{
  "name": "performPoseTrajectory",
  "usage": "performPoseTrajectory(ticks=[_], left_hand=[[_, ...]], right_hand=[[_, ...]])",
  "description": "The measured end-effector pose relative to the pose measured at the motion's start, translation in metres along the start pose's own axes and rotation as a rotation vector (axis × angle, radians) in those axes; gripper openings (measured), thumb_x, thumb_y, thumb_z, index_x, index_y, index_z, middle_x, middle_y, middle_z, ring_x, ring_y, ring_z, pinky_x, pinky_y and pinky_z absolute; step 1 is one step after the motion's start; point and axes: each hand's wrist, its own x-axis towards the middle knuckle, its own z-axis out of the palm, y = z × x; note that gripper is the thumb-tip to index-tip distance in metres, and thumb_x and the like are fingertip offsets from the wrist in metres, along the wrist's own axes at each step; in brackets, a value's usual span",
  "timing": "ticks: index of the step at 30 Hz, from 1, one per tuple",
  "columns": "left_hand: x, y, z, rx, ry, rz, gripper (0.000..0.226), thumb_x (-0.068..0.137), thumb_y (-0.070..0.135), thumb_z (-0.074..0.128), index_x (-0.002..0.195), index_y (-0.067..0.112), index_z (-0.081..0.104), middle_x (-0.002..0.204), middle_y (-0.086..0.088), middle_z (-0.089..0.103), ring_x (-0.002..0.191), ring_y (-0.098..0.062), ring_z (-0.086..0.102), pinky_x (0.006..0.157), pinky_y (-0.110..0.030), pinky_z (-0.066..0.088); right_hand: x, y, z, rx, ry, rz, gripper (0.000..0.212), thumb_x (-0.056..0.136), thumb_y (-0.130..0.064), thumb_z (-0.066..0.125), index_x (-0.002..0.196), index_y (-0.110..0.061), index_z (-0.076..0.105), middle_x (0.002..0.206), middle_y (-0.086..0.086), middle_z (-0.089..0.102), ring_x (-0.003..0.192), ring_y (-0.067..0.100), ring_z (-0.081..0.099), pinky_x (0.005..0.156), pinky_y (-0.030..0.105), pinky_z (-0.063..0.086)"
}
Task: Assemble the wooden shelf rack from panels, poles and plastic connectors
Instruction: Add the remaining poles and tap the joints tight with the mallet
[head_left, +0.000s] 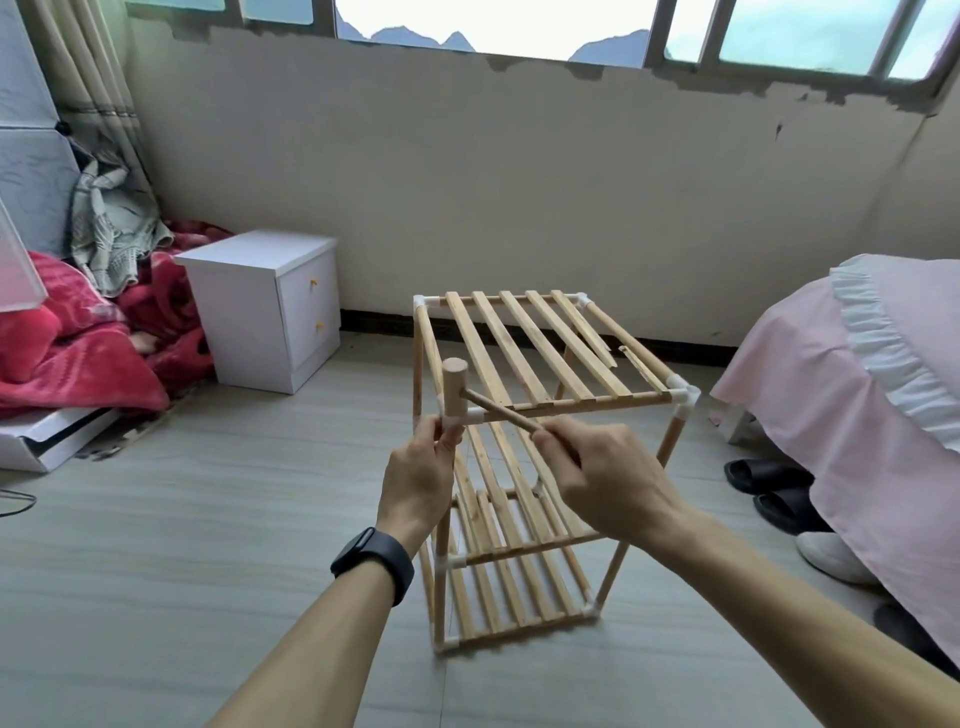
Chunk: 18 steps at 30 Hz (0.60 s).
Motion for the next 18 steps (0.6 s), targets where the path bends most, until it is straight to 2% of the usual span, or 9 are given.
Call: performPoseTrajectory(ticks=[2, 3, 6, 7, 11, 13, 15, 18], left_hand=[[0.001, -0.001, 0.000, 0.005, 0.003, 0.017, 0.039, 0.103, 0.048, 0.037, 0.113, 0.017, 0.059, 0.077, -0.003, 0.066, 0.058, -0.016, 0.058, 0.048, -0.031, 0.049], [0.001, -0.001, 0.000, 0.007, 0.002, 0.019, 0.038, 0.103, 0.048, 0.037, 0.112, 0.018, 0.059, 0.076, -0.002, 0.065, 0.057, -0.015, 0.057, 0.047, -0.030, 0.047], [0.002, -0.001, -0.001, 0.014, 0.006, 0.002, 0.033, 0.105, 0.044, 0.038, 0.111, 0.018, 0.058, 0.081, 0.000, 0.066, 0.066, -0.016, 0.061, 0.055, -0.037, 0.053], [0.003, -0.001, -0.002, 0.011, 0.010, -0.011, 0.033, 0.105, 0.045, 0.038, 0.108, 0.019, 0.058, 0.080, 0.000, 0.065, 0.066, -0.016, 0.060, 0.055, -0.037, 0.052], [0.014, -0.015, -0.016, -0.008, 0.089, -0.111, 0.036, 0.105, 0.044, 0.036, 0.109, 0.016, 0.059, 0.073, -0.004, 0.058, 0.059, -0.018, 0.054, 0.048, -0.031, 0.042], [0.023, -0.027, -0.027, 0.014, 0.145, -0.179, 0.039, 0.106, 0.042, 0.034, 0.113, 0.013, 0.058, 0.078, -0.008, 0.059, 0.065, -0.024, 0.057, 0.052, -0.034, 0.045], [0.032, -0.037, -0.040, 0.063, 0.202, -0.246, 0.042, 0.107, 0.042, 0.030, 0.114, 0.010, 0.056, 0.085, -0.012, 0.060, 0.072, -0.028, 0.057, 0.056, -0.036, 0.042], [0.045, -0.034, -0.055, 0.188, 0.291, -0.347, 0.030, 0.107, 0.028, 0.037, 0.124, 0.007, 0.048, 0.111, -0.022, 0.058, 0.094, -0.037, 0.054, 0.073, -0.043, 0.042]], right_hand=[[-0.001, -0.002, -0.001, 0.064, 0.157, -0.036, 0.018, 0.106, -0.019, 0.049, 0.102, -0.011, 0.064, 0.061, -0.002, 0.056, 0.045, 0.019, 0.050, 0.039, 0.029, 0.042], [-0.001, -0.003, 0.000, 0.050, 0.169, -0.048, 0.018, 0.107, -0.019, 0.048, 0.103, -0.011, 0.064, 0.061, -0.002, 0.056, 0.044, 0.018, 0.050, 0.039, 0.028, 0.042], [-0.001, -0.001, 0.005, -0.079, -0.036, -0.028, 0.022, 0.108, -0.027, 0.045, 0.094, -0.018, 0.060, 0.061, -0.001, 0.055, 0.044, 0.015, 0.049, 0.041, 0.030, 0.043], [-0.002, 0.001, 0.005, -0.049, -0.043, -0.011, 0.022, 0.107, -0.026, 0.046, 0.093, -0.018, 0.060, 0.061, 0.000, 0.055, 0.045, 0.017, 0.049, 0.041, 0.030, 0.042], [-0.012, 0.011, -0.007, 0.166, 0.190, 0.063, 0.018, 0.106, -0.019, 0.049, 0.098, -0.013, 0.065, 0.057, 0.002, 0.054, 0.042, 0.017, 0.048, 0.038, 0.022, 0.037], [-0.026, 0.022, -0.016, 0.204, 0.282, 0.115, 0.016, 0.105, -0.021, 0.050, 0.100, -0.017, 0.065, 0.057, 0.004, 0.055, 0.039, 0.013, 0.046, 0.037, 0.018, 0.033], [-0.043, 0.038, -0.027, 0.187, 0.329, 0.188, 0.015, 0.103, -0.023, 0.051, 0.099, -0.023, 0.066, 0.058, -0.003, 0.057, 0.039, 0.010, 0.044, 0.037, 0.014, 0.029], [-0.066, 0.061, -0.042, 0.119, 0.383, 0.311, 0.016, 0.103, -0.023, 0.055, 0.094, -0.031, 0.066, 0.050, -0.009, 0.052, 0.038, 0.008, 0.043, 0.037, 0.015, 0.026]])
